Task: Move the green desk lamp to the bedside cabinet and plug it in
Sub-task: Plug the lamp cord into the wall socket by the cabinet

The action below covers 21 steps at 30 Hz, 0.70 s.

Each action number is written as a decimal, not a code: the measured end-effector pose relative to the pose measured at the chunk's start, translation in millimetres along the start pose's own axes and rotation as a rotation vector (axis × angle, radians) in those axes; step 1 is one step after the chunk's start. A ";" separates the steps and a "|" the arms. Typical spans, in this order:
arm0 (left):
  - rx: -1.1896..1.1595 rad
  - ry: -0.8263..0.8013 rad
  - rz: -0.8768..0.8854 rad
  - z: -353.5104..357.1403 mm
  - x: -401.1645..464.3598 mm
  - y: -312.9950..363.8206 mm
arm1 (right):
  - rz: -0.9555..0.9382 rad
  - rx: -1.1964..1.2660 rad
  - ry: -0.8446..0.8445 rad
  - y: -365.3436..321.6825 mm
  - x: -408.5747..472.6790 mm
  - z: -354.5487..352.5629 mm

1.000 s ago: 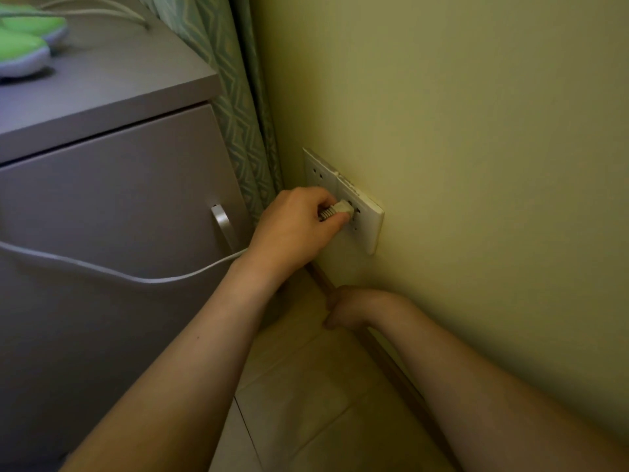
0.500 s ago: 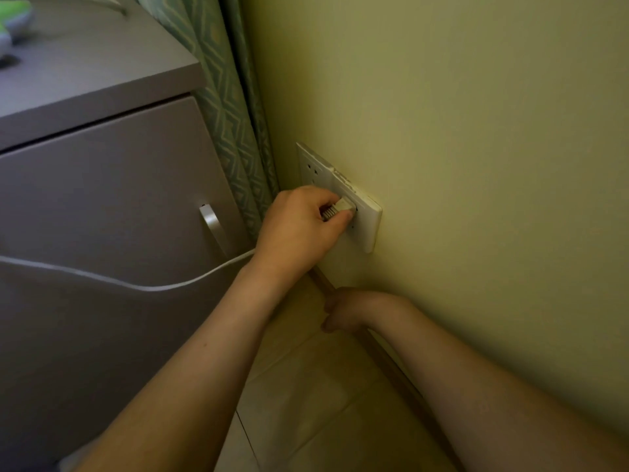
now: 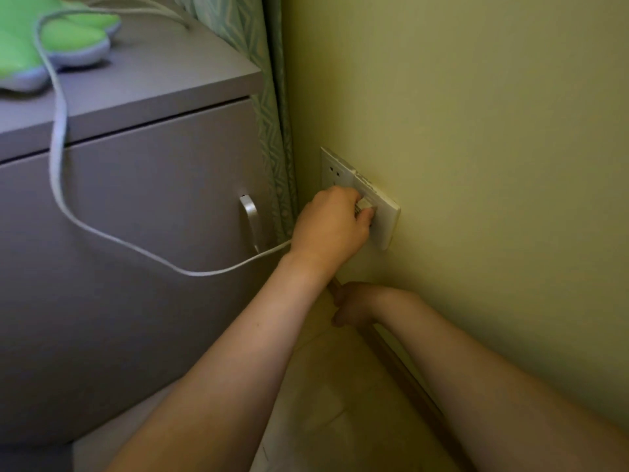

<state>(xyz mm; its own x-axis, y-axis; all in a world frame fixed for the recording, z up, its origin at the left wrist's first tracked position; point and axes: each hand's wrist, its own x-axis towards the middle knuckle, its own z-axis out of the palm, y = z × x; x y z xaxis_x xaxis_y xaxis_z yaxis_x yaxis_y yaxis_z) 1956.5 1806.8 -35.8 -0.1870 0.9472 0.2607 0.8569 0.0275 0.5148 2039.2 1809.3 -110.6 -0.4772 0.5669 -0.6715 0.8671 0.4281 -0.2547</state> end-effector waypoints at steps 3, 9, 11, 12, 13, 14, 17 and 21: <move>0.075 -0.059 0.021 -6.4 -7.1 3.0 | 0.028 0.004 0.099 -6.8 -9.3 -5.9; 0.088 -0.022 0.057 -76.4 -31.1 5.0 | 0.059 0.084 0.273 -20.8 -47.2 -26.1; 0.088 0.025 0.065 -102.9 -45.2 8.6 | 0.048 0.130 0.356 -28.3 -64.6 -32.5; 0.095 0.045 0.076 -117.4 -51.6 11.2 | 0.040 0.146 0.416 -33.8 -73.8 -37.0; 0.104 0.061 0.080 -126.7 -56.1 12.9 | 0.040 0.168 0.468 -37.4 -80.0 -39.8; 0.122 0.088 0.089 -137.6 -59.8 14.9 | 0.032 0.183 0.531 -42.2 -88.1 -43.0; 0.202 0.160 0.120 -175.4 -64.4 21.9 | 0.032 0.208 0.716 -64.6 -115.2 -57.6; 0.282 0.212 0.107 -219.8 -63.0 22.6 | 0.004 0.205 1.026 -98.6 -145.9 -80.6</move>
<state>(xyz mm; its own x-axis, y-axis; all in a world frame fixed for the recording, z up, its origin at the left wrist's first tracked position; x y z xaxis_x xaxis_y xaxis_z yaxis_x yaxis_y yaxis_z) 1882.0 1677.5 139.0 -0.1597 0.8628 0.4797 0.9701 0.0472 0.2381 2011.8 1741.1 68.6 -0.2832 0.9345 0.2156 0.8308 0.3514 -0.4316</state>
